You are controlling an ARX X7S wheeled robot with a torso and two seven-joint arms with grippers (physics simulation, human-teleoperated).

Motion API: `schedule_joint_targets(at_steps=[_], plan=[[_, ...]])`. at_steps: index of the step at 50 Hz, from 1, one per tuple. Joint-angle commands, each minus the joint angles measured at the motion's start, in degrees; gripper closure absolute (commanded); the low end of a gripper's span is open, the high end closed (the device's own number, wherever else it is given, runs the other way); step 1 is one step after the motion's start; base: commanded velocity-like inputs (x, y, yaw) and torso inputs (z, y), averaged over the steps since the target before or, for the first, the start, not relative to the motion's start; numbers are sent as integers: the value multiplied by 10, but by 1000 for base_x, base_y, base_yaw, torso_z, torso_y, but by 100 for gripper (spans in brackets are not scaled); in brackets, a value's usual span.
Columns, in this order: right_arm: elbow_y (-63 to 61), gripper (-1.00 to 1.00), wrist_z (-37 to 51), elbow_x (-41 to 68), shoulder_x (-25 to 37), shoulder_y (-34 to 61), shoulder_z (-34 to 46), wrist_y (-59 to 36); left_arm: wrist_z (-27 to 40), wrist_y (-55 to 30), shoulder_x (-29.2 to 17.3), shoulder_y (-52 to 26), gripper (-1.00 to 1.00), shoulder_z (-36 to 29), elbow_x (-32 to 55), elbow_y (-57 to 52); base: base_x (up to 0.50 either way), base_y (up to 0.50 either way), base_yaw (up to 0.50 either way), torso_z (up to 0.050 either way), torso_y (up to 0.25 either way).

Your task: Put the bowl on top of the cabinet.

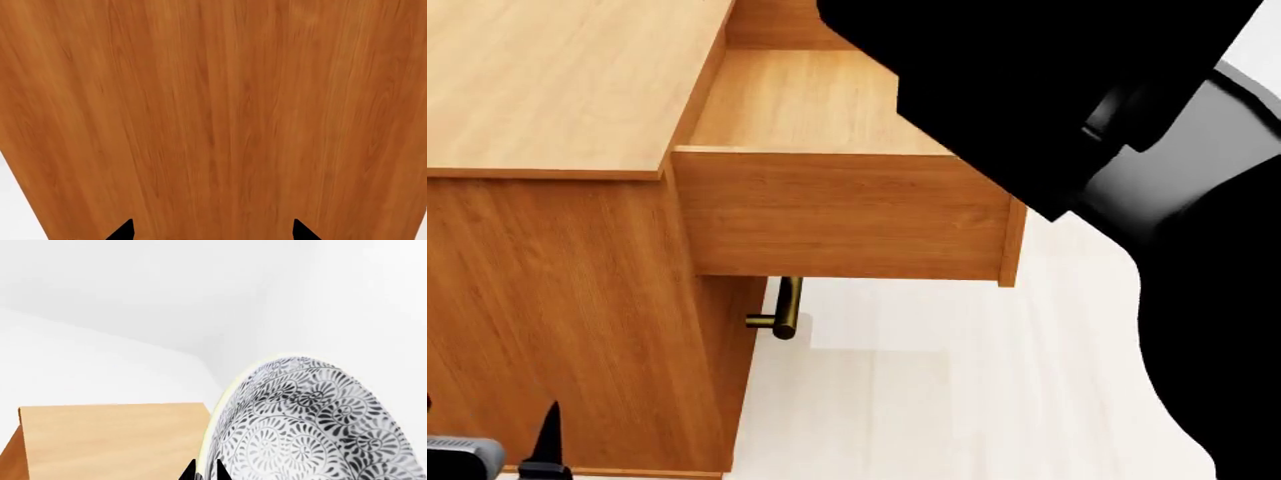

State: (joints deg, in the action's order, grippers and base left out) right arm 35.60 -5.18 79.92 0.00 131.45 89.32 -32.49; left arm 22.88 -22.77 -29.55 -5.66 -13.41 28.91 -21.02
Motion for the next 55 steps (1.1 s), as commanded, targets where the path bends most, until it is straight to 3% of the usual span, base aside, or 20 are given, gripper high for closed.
schedule_joint_targets(at_steps=[1,5,27,55], plan=[[-38,100,-40,-38,0,-16,0,41,-8,15,4,-2,-100,-5,-8,25,0,0,0,0,0],[-51,100,-57,-94,0,-31,0,47,-8,15,3,-1,-100,-3,-6,26,0,0,0,0,0],[-32,100,-41,-98,0,-41,-3,39,-12,20,3,-2,-100,-9,-10,35,0,0,0,0,0],[-73,100,-50,-179,0,-146,-5,-2,-8,21,0,8,-100,-11,-6,16,0,0,0,1,0]])
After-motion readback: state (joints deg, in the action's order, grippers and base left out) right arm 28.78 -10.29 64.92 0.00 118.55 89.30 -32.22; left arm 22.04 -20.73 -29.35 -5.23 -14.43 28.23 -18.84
